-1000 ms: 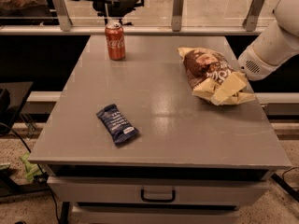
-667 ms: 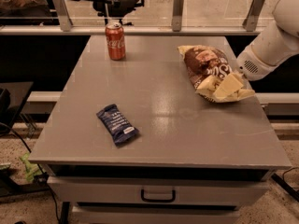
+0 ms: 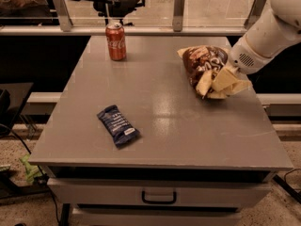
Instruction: Move brown chip bag near rxbar blueberry
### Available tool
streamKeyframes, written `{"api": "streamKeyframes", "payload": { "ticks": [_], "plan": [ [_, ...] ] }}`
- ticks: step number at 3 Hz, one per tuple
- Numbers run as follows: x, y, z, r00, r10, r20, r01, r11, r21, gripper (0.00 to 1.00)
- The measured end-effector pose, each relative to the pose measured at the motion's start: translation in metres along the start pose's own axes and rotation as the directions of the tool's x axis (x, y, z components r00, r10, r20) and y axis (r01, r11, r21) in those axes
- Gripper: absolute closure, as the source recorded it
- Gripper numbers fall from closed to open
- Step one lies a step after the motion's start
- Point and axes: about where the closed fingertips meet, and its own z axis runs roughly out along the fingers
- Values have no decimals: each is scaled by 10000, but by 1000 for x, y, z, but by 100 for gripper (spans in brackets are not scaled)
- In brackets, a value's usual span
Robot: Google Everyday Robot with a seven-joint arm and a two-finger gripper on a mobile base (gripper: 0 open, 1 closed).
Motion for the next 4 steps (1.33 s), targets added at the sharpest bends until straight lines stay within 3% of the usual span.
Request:
{"api": "streamKeyframes", "payload": {
  "ticks": [1,2,4],
  "plan": [
    [-26,21,-9,9953,-869,438,881,9957,-276,100],
    [-47,49,-21,9820,-1627,961,1685,9841,-554,100],
    [-67,104,-37,9500,-2633,1680,2825,9538,-1028,100]
  ]
}}
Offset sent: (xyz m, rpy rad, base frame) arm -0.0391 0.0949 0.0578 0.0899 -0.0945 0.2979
